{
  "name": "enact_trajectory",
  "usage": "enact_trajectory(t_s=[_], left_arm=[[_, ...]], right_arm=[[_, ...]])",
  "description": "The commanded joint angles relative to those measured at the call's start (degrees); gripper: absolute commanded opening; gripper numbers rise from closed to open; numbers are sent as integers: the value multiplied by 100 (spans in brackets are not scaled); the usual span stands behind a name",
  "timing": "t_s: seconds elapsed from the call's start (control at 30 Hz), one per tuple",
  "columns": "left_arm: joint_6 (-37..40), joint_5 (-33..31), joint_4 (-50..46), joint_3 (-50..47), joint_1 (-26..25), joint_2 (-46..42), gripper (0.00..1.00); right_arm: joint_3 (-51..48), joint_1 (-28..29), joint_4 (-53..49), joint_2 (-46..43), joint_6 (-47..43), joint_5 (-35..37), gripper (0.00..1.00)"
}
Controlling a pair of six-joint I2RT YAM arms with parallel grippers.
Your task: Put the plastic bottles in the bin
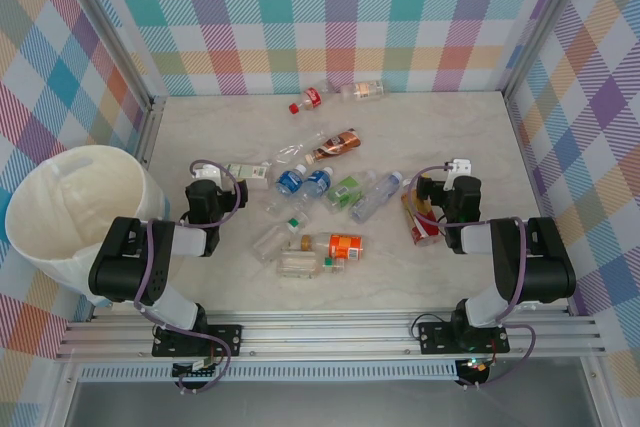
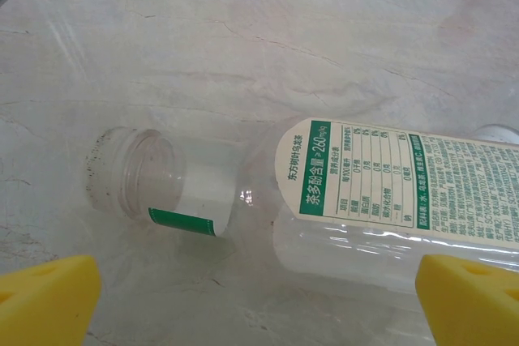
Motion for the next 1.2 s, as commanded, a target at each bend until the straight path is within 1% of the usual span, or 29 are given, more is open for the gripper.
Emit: enact_trajectory(t_s=[0.0,0.43,0.53,0.63,0.73,0.83,0.93,1.0,1.07,1.1,1.17], left_arm=[[27,102,177,-17,84,-15,100],[37,105,206,-34,79,-30,100],[96,256,-405,179,73,-349,100],[72,87,-1319,507,49,-836,100],[-56,-265,-1870,682,-91,-1279,100],[-522,-346,-2151,818,-194,-1636,100],[-1029,-400,-3089,1326,-432,-1799,100],[-1475,-217,-3946,1759,-631,-1839,100],[-2008,-30,-4670,2126,-872,-1831,100],[-2233,89,-4936,2242,-1019,-1845,100],[-2619,354,-5133,2273,-1252,-1953,100]], right_arm=[[-20,-52,199,-42,100,-123,100],[-38,-63,236,-42,111,-114,100],[-14,-59,90,-201,123,-84,100],[22,-56,-376,-671,17,-248,100],[198,-47,-1323,-1353,43,-403,100],[642,-53,-2818,-1944,370,-650,100],[1054,-48,-4239,-2345,757,-1106,100],[1358,-48,-5239,-2496,1139,-1496,100],[1618,-48,-6121,-2562,1564,-1730,100],[1688,-37,-6437,-2596,1760,-1836,100],[1691,-14,-6846,-2680,2010,-1977,100]])
